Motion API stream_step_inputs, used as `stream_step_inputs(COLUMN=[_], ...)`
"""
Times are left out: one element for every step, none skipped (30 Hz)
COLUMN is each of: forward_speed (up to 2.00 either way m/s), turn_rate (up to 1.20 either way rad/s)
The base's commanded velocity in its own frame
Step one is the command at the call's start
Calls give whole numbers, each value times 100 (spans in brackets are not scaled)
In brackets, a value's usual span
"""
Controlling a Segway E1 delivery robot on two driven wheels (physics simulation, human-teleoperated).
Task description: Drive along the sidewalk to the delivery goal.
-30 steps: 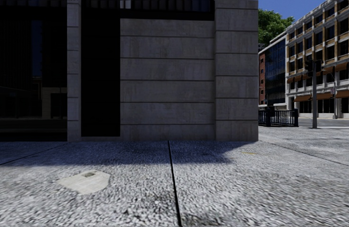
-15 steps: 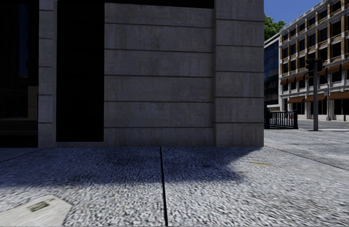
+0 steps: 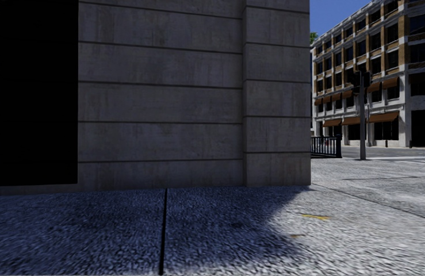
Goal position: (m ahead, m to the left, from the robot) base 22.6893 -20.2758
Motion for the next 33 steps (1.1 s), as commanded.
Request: stream_step_inputs(forward_speed=[146, 146, 146, 146, 146, 146, 146, 146, 146, 146, 146, 146, 146, 146, 146, 146, 146, 146, 146, 146, 146, 146, 146, 146, 146, 146, 146, 146, 146, 146, 146, 146, 146], turn_rate=[-99, -99, -99, -99, -100, -100, -101, -101, -101, -101, -101, -101, -101, -101, -101, -101, -101, -101, -101, -101, -101, -101, -101, -101, -101, -101, -101, -101, -101, -101, -93, -10, 0])
